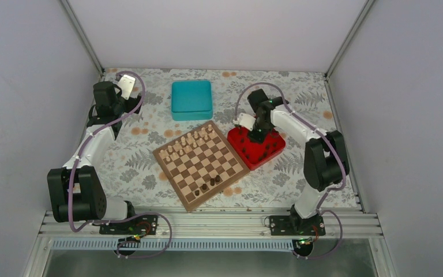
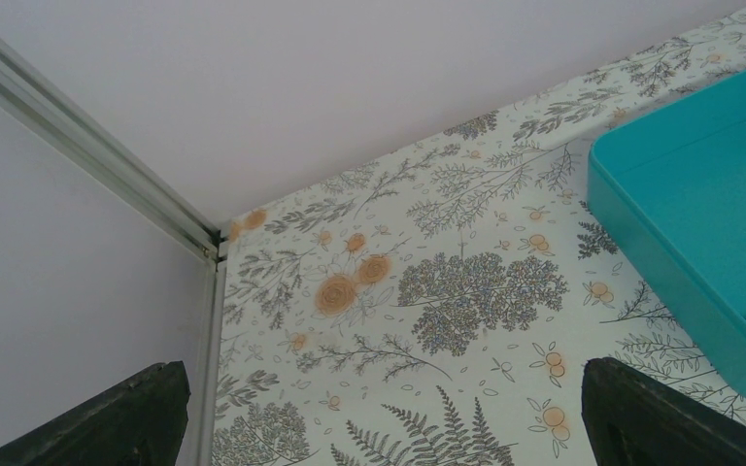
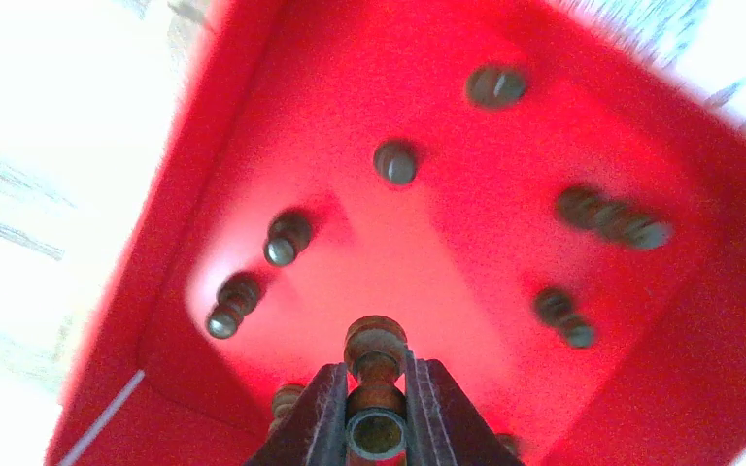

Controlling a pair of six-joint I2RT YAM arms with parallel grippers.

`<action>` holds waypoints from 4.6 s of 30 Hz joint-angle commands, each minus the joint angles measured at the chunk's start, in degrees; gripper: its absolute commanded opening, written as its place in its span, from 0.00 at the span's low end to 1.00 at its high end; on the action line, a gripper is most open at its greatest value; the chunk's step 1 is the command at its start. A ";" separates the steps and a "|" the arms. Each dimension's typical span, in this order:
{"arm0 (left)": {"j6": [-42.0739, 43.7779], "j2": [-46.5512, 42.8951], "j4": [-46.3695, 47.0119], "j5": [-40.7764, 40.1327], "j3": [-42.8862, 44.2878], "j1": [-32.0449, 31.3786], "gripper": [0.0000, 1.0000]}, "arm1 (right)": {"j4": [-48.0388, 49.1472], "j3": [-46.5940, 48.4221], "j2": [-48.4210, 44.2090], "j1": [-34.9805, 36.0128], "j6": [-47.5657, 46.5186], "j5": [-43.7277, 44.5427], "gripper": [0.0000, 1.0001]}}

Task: Set up the chess pieces on the board
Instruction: Pick up the chess piece from the storage box, then place the chess piece on the chessboard, then pick up the chess piece from the storage box.

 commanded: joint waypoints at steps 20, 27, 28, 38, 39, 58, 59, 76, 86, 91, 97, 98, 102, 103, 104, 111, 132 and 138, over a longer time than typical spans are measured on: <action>-0.08 -0.82 -0.39 0.33 0.43 0.32 1.00 | -11.30 20.81 8.43 45.55 6.14 0.60 0.12; -0.08 -0.83 -0.40 0.54 0.31 0.32 1.00 | -8.98 19.66 12.07 49.76 5.96 -1.84 0.12; -0.08 -0.83 -0.36 0.47 0.26 0.32 1.00 | -8.78 19.68 12.42 50.10 5.90 -2.09 0.12; 0.00 -0.82 -0.10 0.47 -0.03 0.41 1.00 | -6.90 18.77 15.43 51.16 5.70 -2.85 0.12; 0.00 -0.82 -0.12 0.55 -0.03 0.41 1.00 | -6.75 18.74 15.68 51.17 5.68 -2.85 0.12; 0.00 -0.74 -0.03 0.82 -0.09 0.45 1.00 | -5.29 18.77 17.73 51.10 5.18 -1.88 0.18; 0.00 -0.74 0.02 0.82 -0.14 0.49 1.00 | -5.29 18.77 17.63 51.04 5.06 -1.94 0.20; 0.08 -1.04 -0.15 0.85 0.13 0.85 1.00 | -10.05 22.90 -1.70 29.52 5.15 0.89 0.46; 0.01 0.34 -1.23 -1.56 1.60 0.85 1.00 | -3.60 12.66 -6.46 -0.25 -0.91 1.98 0.49; -0.08 0.17 -1.71 -1.20 1.79 0.85 1.00 | -1.67 10.11 -0.86 -7.34 -1.69 2.24 0.48; -0.08 0.18 -1.90 -0.22 1.86 0.85 1.00 | -2.21 3.81 -0.50 -9.38 -1.61 1.16 0.43; -0.15 0.29 -1.96 -0.11 1.94 0.85 1.00 | -2.03 2.86 -0.65 -9.36 -1.44 0.91 0.43; -0.23 0.32 -2.15 0.37 2.04 0.87 1.00 | -0.25 -1.21 -1.42 -9.36 -0.76 1.23 0.43; -0.26 0.24 -2.16 0.46 2.03 0.85 1.00 | 0.39 -2.06 -1.51 -9.37 -0.66 1.39 0.43; -0.26 0.15 -2.16 0.51 2.02 0.81 1.00 | 1.19 -2.87 -1.44 -9.42 -0.55 1.80 0.43; -0.35 -0.14 -2.10 0.56 1.88 0.85 1.00 | 4.40 -4.64 -0.22 -10.44 -0.05 2.67 0.43; -0.17 -0.39 -1.64 0.98 1.37 0.85 1.00 | 4.23 -5.60 1.24 -11.05 -0.58 0.76 0.36; -0.17 -0.47 -1.72 1.08 1.34 0.85 1.00 | 5.00 -7.00 2.38 -11.33 -0.35 1.46 0.36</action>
